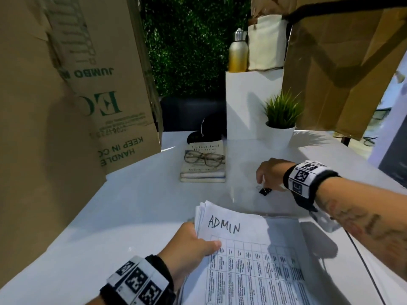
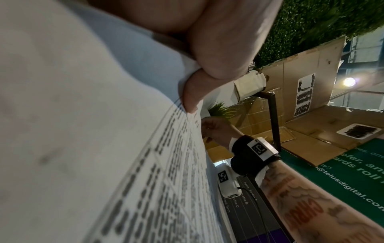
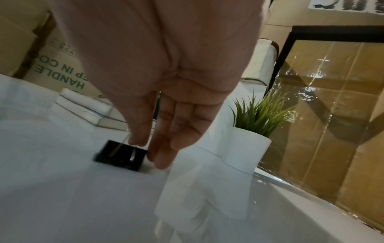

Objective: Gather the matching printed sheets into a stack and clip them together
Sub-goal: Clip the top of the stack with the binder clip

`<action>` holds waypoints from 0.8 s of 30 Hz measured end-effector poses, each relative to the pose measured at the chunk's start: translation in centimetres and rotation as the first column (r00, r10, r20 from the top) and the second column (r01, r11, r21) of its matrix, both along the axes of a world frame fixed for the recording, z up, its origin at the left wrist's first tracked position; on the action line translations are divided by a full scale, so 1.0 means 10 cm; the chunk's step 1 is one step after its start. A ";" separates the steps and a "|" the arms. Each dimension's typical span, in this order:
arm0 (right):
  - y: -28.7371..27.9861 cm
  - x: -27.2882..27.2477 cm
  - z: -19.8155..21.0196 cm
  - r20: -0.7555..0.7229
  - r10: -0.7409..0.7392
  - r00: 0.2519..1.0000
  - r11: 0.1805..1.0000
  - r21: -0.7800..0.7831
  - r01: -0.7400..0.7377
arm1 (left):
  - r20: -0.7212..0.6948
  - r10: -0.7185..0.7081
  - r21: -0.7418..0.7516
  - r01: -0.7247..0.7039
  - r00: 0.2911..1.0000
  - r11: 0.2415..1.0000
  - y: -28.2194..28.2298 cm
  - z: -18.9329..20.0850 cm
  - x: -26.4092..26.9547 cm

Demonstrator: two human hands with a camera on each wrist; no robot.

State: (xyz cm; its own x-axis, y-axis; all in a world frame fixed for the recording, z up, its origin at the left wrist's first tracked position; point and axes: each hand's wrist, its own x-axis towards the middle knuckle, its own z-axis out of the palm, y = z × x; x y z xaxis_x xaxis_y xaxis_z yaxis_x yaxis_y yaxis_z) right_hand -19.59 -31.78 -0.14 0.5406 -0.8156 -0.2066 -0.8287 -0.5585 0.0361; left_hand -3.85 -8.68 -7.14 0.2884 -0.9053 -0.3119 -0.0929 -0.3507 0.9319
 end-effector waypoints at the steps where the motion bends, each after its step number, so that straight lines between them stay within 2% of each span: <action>1: 0.01 -0.03 -0.01 0.015 0.006 1.000 1.000 -0.018 -0.005 | 0.001 -0.003 -0.003 0.003 1.000 1.000 0.00 -0.01 0.00; 5: 0.06 -0.24 -0.01 0.104 0.035 0.994 0.999 -0.025 -0.032 | -0.016 -0.029 -0.011 0.029 0.999 1.000 0.01 -0.02 -0.01; 8: 0.12 -0.44 0.02 0.307 0.011 0.952 0.997 0.065 -0.033 | -0.016 -0.020 -0.037 0.019 1.000 0.999 0.04 -0.01 -0.02; 11: 0.28 -0.66 0.08 0.592 -0.030 0.806 0.982 0.167 -0.086 | -0.005 -0.018 -0.077 0.017 1.000 0.997 0.08 0.04 -0.03; 16: 0.73 -0.92 0.27 0.756 -0.085 0.649 0.936 0.284 -0.208 | 0.040 -0.022 -0.127 0.027 0.999 0.992 0.17 0.15 -0.08; 20: 1.07 -1.01 0.39 0.834 -0.040 0.550 0.941 0.216 -0.259 | 0.110 0.012 -0.171 0.007 0.994 0.985 0.26 0.28 -0.17; 24: 1.50 -1.01 0.44 0.885 0.149 0.440 0.969 -0.042 -0.245 | 0.230 -0.022 -0.284 0.089 0.973 0.955 0.40 0.40 -0.30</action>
State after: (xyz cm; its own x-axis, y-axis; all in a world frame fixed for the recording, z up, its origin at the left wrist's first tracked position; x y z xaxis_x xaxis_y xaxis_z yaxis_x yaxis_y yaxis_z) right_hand -29.64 -16.73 4.25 0.6162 -0.6683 0.4167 -0.2595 -0.6718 -0.6938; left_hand -6.82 -4.66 -3.09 0.2670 -0.9631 0.0334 -0.3205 -0.0561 0.9456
